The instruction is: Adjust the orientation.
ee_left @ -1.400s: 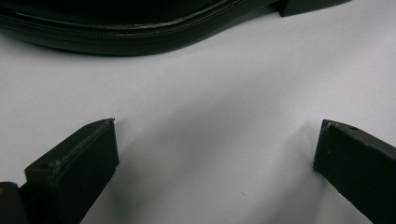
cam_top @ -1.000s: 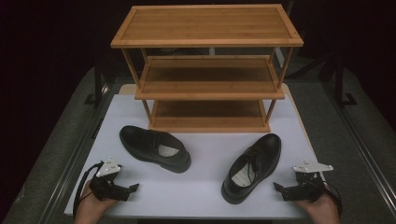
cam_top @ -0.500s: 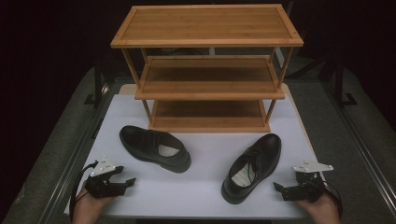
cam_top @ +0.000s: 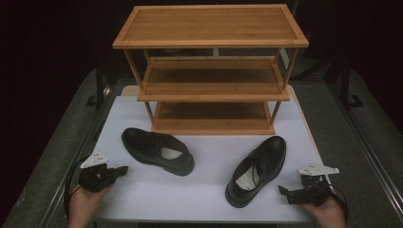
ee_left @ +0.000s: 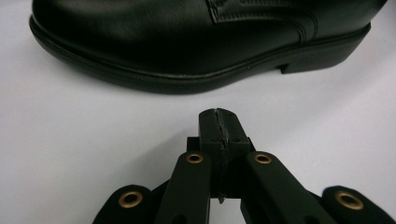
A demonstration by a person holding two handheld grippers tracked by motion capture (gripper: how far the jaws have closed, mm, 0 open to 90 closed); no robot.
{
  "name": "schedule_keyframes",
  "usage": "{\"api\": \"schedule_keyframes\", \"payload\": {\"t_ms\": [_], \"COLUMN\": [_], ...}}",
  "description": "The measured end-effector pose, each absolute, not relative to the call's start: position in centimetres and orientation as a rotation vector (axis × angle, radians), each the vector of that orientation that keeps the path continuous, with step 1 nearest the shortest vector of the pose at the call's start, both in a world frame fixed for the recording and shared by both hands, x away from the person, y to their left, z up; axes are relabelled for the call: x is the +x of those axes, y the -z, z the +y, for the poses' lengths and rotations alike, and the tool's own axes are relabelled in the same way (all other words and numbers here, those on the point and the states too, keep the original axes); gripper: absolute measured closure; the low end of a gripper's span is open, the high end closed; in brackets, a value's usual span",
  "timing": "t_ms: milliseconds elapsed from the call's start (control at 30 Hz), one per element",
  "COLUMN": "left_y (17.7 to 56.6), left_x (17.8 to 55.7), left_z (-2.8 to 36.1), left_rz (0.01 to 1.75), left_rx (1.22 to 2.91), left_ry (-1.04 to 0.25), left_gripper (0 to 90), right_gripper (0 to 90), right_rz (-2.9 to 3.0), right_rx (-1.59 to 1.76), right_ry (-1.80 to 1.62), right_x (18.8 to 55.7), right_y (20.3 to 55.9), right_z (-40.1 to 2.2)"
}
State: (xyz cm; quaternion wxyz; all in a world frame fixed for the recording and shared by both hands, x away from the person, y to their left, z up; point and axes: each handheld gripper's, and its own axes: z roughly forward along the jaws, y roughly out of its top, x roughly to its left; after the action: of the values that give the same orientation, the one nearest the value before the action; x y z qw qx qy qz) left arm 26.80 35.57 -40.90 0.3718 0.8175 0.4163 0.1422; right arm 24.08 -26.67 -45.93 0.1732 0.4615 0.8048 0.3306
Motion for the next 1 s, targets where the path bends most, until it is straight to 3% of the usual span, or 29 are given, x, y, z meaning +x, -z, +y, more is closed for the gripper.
{"api": "schedule_keyframes", "payload": {"t_ms": [433, 1000], "left_y": [39.1, 38.1], "left_x": [29.3, 36.4], "left_z": [37.0, 38.7], "left_rz": [1.108, 1.174], "left_rx": [2.07, 2.021], "left_ry": [-0.422, -0.498], "left_gripper": [89.9, 89.9], "right_gripper": [0.0, 0.0], "right_rz": [2.282, 2.281], "right_rx": [1.307, 1.305], "right_ry": [-0.939, -0.944], "right_x": [24.1, 24.1], "right_y": [45.9, 46.0], "right_z": [-26.7, -26.7]}}
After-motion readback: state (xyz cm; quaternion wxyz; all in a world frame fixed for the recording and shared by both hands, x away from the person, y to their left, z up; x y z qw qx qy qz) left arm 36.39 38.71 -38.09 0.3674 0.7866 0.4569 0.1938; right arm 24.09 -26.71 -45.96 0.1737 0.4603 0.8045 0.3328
